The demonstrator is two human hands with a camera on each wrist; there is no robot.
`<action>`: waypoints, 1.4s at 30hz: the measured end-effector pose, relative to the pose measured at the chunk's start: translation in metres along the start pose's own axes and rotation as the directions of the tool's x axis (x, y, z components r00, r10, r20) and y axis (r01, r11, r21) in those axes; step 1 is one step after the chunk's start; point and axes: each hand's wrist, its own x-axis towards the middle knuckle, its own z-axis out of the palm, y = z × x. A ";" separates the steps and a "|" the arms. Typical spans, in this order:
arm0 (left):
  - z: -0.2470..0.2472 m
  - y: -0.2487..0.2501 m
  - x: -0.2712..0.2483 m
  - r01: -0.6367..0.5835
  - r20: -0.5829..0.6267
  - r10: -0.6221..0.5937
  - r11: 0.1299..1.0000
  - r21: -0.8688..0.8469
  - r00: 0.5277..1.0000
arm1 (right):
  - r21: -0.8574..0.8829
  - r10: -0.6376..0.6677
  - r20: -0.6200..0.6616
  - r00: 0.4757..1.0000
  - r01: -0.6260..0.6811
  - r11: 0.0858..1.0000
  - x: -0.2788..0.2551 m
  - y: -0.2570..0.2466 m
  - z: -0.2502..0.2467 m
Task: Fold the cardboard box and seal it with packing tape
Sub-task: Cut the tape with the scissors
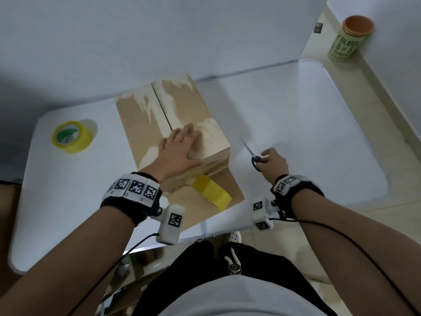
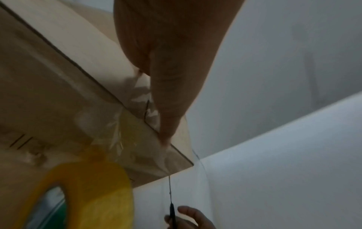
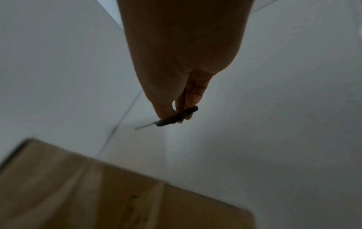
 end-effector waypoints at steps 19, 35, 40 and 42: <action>0.060 -0.021 -0.060 0.635 0.618 -0.159 0.097 -0.766 0.770 | -0.263 -0.628 0.401 0.667 0.740 0.619 -0.053 -0.151 0.027; 0.081 -0.025 -0.049 0.551 0.555 -0.069 -0.066 -0.832 0.829 | -0.605 -0.569 0.355 0.742 0.647 0.465 -0.062 -0.146 0.045; 0.065 -0.040 -0.047 0.626 0.632 0.036 0.099 -0.773 0.774 | -0.607 -0.511 0.337 0.791 0.597 0.524 -0.069 -0.138 0.040; 0.061 -0.042 -0.045 0.640 0.654 0.052 0.162 -0.751 0.754 | -0.611 -0.496 0.339 0.799 0.588 0.530 -0.072 -0.136 0.039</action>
